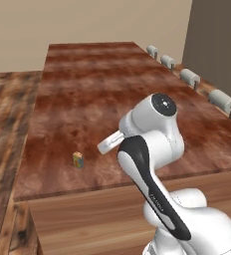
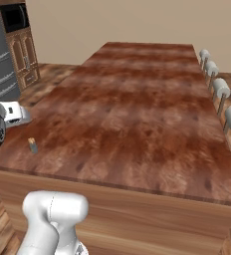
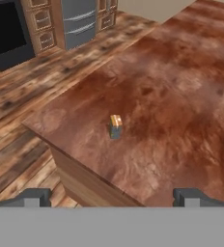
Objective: Pick the milk, boxed drink, can from the counter and place them in the open cabinet.
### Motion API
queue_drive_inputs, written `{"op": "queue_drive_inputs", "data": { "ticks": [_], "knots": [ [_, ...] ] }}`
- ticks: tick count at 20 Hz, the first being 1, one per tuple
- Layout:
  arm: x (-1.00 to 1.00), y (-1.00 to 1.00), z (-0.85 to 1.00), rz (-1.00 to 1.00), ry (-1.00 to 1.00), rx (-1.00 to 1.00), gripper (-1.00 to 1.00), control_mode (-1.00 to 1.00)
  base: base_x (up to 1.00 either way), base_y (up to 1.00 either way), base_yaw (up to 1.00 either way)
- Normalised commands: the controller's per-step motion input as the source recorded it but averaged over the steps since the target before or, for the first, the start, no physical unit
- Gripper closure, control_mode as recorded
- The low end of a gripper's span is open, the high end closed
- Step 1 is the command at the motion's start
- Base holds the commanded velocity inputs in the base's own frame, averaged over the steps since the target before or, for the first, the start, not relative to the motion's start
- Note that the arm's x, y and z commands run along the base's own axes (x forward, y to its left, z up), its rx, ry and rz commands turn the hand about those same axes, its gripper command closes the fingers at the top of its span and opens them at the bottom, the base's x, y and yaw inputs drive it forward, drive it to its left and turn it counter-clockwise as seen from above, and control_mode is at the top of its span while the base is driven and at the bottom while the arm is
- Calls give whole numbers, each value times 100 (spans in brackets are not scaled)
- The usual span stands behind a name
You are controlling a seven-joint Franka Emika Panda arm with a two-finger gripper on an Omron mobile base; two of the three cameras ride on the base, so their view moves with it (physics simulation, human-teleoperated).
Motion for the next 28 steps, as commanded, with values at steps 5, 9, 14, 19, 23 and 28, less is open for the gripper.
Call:
{"op": "queue_drive_inputs", "data": {
  "ticks": [5, 9, 14, 19, 23, 28],
  "knots": [
    [2, 5, -31, 0, 0, 0, -100, -100, 0, 0, 0],
    [13, 5, -36, 0, 0, 0, -100, -100, 0, 0, 0],
    [32, 6, -38, 0, 0, 0, -100, -100, 0, 0, 0],
    [49, 13, -38, 0, 0, 0, -100, -100, 0, 0, 0],
    [51, 16, -24, 0, 0, 0, -100, -100, 0, 0, 0],
    [48, 19, -4, 0, 1, 0, -100, -100, 0, 0, 0]
  ]
}}
